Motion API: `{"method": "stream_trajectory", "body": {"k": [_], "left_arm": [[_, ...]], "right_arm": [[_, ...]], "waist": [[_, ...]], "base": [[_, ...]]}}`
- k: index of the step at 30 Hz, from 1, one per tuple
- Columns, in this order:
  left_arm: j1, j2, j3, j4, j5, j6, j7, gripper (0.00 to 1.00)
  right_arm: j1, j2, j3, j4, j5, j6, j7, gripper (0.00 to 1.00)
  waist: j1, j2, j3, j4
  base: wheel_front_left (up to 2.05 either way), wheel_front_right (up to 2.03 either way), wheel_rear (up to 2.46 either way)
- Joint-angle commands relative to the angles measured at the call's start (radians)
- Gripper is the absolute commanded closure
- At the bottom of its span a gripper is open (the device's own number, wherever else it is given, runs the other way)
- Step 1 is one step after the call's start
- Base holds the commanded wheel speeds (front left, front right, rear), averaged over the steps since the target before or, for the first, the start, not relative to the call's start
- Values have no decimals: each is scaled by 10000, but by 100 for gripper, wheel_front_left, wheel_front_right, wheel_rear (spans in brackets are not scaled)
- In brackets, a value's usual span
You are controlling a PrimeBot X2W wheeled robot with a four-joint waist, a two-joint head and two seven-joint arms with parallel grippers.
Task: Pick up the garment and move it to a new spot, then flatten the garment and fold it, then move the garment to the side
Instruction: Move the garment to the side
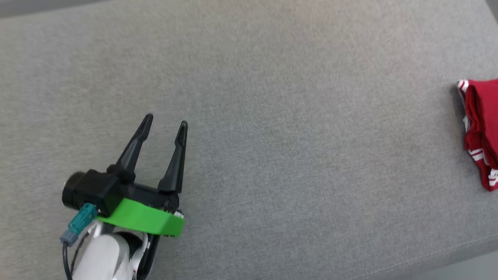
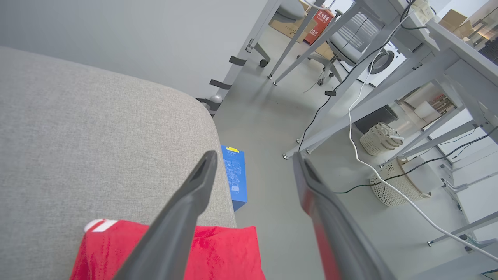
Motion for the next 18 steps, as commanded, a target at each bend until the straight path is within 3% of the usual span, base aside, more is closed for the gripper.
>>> {"method": "stream_trajectory", "body": {"k": [1, 8, 13, 18], "left_arm": [[161, -87, 86, 178, -82, 82, -140, 0], [831, -249, 311, 959, -254, 356, -414, 0], [1282, -352, 391, 1391, -259, 566, -529, 0], [1653, -436, 438, 1961, -331, 595, -621, 0]], "right_arm": [[428, 110, 38, -461, 273, -11, -63, 0], [2483, 1233, -524, -3423, 1246, -11, 129, 0], [4227, 2670, -809, -5363, 1366, -11, 342, 0], [5792, 4107, -937, -6475, 1217, -11, 213, 0]], "waist": [[0, 0, -1503, 757], [0, 0, -2647, 1401], [0, 0, -3191, 1843], [0, 0, -3488, 2161]], "base": [[0, 0, 0], [0, 0, 0], [0, 0, 0], [0, 0, 0]]}}
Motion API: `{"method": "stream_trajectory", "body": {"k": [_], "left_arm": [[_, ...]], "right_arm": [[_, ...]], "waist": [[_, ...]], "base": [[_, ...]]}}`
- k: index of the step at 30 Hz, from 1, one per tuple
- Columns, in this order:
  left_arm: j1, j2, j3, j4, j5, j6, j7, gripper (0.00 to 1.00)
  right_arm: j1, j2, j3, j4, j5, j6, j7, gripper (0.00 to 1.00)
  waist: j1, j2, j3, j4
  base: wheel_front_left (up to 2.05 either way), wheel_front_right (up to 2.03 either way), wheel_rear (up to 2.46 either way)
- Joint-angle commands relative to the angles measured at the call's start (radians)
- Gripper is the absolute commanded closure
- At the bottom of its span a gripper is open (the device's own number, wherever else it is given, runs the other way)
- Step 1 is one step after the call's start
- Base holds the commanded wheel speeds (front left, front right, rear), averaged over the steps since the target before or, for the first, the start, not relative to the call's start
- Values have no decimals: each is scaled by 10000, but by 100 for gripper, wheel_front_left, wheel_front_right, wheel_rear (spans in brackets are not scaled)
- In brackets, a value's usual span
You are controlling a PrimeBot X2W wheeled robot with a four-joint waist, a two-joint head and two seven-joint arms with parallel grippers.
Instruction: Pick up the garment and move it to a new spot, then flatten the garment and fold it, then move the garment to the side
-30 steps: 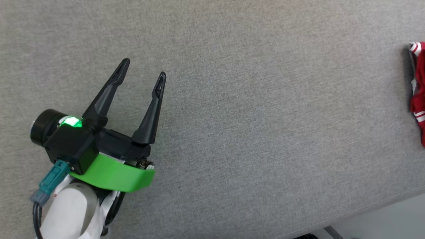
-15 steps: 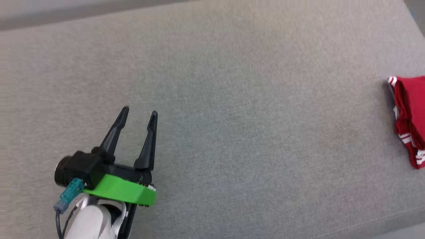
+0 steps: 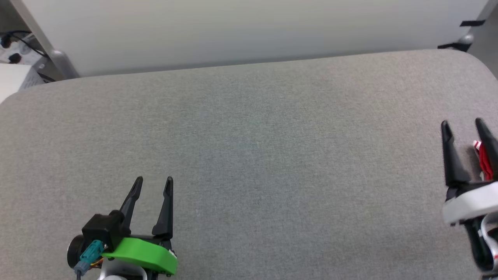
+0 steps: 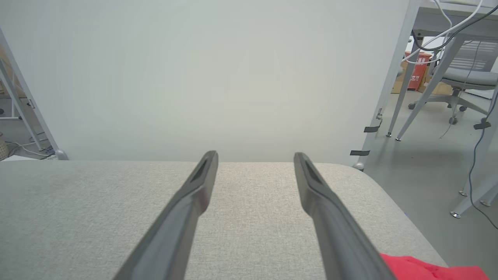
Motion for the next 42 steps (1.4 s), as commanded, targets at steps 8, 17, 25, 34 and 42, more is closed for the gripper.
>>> {"method": "stream_trajectory", "body": {"k": [8, 17, 25, 34, 42], "left_arm": [[412, -246, 216, 722, 105, -55, -220, 0], [557, -765, 800, 774, 595, -275, -231, 0], [652, -1182, 1405, 638, 1068, -650, -232, 0], [703, -1420, 1686, 648, 1262, -863, -233, 0], [558, -1486, 1781, 657, 1325, -902, -162, 100]], "right_arm": [[1786, 1539, 287, -190, -671, -9, -824, 0], [1992, 2041, 638, 654, -1071, -9, -1408, 0], [1840, 2140, 650, 914, -1136, -9, -1466, 0], [1860, 2161, 692, 923, -1147, -9, -1408, 0], [1900, 2130, 746, 924, -1078, 0, -1396, 100]], "waist": [[1, 1, -895, 898], [1, 1, -972, 1005], [1, 1, -1049, 983], [1, 1, -1103, 895], [1, 1, -1022, 861]], "base": [[0, 0, 0], [0, 0, 0], [0, 0, 0], [0, 0, 0], [0, 0, 0]]}}
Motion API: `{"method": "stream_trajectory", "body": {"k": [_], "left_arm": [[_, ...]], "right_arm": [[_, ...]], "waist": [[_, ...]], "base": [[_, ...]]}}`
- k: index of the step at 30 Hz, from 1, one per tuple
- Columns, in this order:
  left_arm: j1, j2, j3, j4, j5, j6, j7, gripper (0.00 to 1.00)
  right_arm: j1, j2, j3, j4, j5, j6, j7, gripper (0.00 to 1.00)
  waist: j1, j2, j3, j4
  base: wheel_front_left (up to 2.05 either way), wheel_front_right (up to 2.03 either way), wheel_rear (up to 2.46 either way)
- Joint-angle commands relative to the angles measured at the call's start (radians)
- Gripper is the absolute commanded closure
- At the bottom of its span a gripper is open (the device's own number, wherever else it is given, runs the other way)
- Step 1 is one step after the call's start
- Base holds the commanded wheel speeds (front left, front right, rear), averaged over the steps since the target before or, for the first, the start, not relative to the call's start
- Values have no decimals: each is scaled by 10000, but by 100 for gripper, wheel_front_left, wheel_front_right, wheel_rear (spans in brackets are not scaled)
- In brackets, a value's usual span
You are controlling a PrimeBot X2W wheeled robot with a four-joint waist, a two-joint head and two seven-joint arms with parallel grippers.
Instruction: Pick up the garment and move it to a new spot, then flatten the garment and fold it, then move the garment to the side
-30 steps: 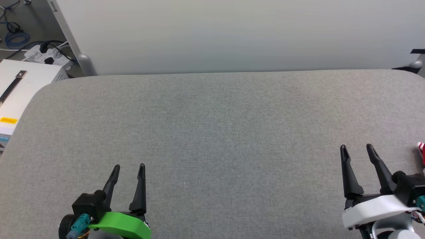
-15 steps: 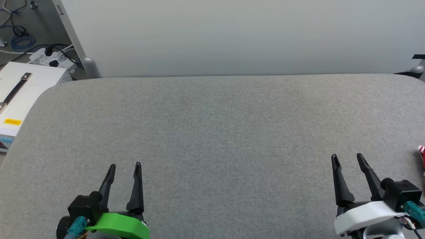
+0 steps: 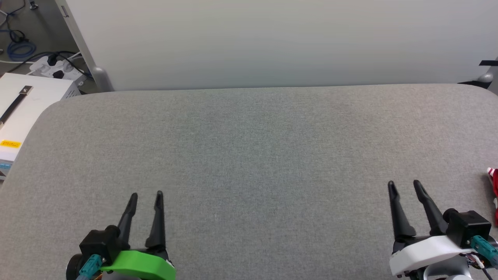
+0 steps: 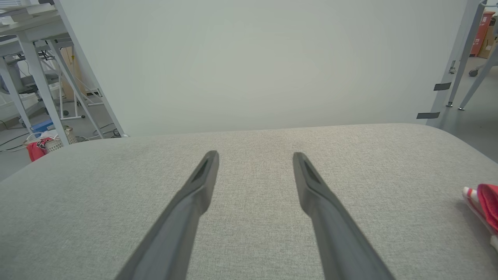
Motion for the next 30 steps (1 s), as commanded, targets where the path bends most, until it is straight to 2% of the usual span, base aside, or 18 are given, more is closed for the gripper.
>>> {"method": "stream_trajectory", "body": {"k": [1, 30], "left_arm": [[0, 0, -2, 5, 2, 1, 6, 100], [-138, -47, -9, -239, 558, 262, 595, 100]], "right_arm": [[0, 0, -2, 2, -1, 0, 1, 100], [-124, 21, 2, -57, -462, -2, 399, 100]], "waist": [[1, 0, 1, -1], [1, 0, -1, 14]], "base": [[0, 0, 0], [0, 0, 0]]}}
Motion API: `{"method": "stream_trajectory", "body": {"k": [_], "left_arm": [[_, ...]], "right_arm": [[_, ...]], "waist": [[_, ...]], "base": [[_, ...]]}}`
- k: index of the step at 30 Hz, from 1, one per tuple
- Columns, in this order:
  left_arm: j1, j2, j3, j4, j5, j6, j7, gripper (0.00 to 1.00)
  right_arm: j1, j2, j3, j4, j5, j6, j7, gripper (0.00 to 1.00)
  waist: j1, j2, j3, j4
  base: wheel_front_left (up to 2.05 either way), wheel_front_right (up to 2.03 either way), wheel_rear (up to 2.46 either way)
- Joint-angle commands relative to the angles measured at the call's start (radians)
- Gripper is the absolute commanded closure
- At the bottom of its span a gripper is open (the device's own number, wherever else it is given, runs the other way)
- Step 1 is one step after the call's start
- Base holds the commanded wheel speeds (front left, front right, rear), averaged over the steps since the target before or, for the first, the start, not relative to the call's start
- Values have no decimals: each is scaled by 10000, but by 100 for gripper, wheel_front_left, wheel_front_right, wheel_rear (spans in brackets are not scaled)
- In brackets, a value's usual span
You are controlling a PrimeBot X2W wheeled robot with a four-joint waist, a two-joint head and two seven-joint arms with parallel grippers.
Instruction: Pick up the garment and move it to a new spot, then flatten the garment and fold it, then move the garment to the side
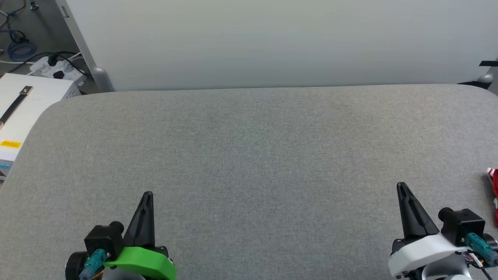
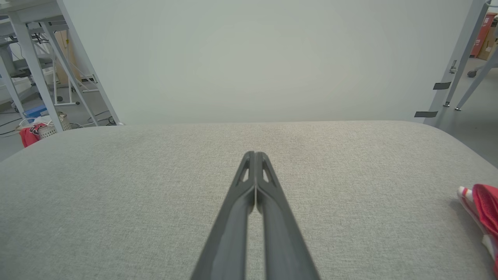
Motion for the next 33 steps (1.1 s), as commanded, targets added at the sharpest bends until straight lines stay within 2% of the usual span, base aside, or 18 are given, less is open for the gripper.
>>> {"method": "stream_trajectory", "body": {"k": [1, 33], "left_arm": [[-128, -33, -7, -57, 152, 65, 70, 100], [-296, -91, -16, -356, 832, 384, 790, 100]], "right_arm": [[-124, 24, 0, -40, -94, -2, 49, 100], [-276, 57, 7, -109, -658, -5, 535, 100]], "waist": [[0, 0, 0, 1], [0, 0, -2, 19]], "base": [[0, 0, 0], [0, 0, 0]]}}
